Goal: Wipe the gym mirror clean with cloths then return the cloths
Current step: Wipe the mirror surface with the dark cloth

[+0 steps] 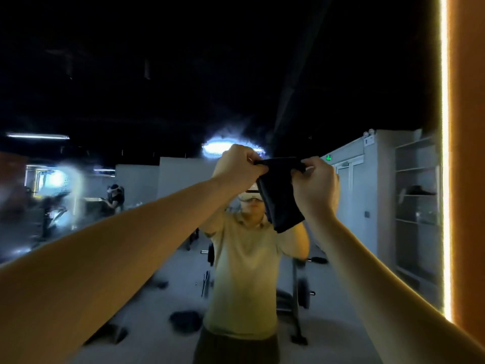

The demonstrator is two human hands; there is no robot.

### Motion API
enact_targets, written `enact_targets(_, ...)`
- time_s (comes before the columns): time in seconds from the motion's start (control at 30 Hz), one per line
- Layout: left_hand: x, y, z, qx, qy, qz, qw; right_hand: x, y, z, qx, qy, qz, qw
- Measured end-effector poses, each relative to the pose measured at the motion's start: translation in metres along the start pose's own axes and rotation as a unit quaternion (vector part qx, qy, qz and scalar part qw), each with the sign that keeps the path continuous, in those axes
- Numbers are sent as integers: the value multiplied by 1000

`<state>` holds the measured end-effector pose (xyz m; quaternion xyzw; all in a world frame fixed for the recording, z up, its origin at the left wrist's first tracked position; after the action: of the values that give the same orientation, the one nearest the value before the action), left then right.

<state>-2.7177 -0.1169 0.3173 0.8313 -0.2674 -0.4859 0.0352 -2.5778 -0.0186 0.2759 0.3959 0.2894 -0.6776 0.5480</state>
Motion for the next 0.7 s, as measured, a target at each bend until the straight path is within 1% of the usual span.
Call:
enact_targets(0.07,-17,1,4,-48,-28,-15,998,2,-20,4,10,38,5,999)
enact_targets(0.13,-28,5,13,-124,-66,-28,990,11,-40,3,69,101,18,992)
enact_targets(0.17,-31,7,18,-153,-81,-31,984,17,-49,2,121,156,17,980)
enact_targets(0.23,-33,12,29,-192,-105,-32,975,24,-65,-5,221,259,0,940)
enact_targets(0.3,-30,20,44,-191,-109,-42,975,25,-83,-9,270,325,-14,906)
enact_targets(0.33,-26,25,52,-181,-111,-51,976,25,-92,-10,275,345,-18,897)
enact_targets(0.37,-20,31,62,-176,-117,-61,975,25,-101,-8,268,352,-18,897)
enact_targets(0.43,-8,45,86,-193,-149,-85,966,25,-117,-2,255,336,-12,907)
enact_targets(0.5,5,57,111,-238,-199,-124,942,29,-133,11,252,318,-8,914)
enact_targets(0.57,14,67,131,-273,-248,-169,914,38,-152,28,251,343,3,905)
enact_targets(0.6,16,71,138,-277,-261,-187,906,44,-162,35,256,385,14,887)
enact_targets(0.63,17,74,146,-281,-261,-197,902,50,-171,39,267,437,30,858)
enact_targets(0.67,16,77,153,-291,-252,-199,901,55,-178,40,283,483,49,827)
enact_targets(0.7,16,79,159,-307,-236,-192,902,55,-180,37,303,510,62,803)
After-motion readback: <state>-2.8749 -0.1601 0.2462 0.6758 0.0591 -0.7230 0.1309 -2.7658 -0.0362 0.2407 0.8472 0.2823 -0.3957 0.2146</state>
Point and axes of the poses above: each hand's wrist, its own x-axis away from the middle knuckle, its own y-axis out of the back of the hand, z = x × y, the point moved 1 cm from there along -x, towards the middle knuckle, and after that the axes turned 4 degrees about x, right-handed, at the moved point
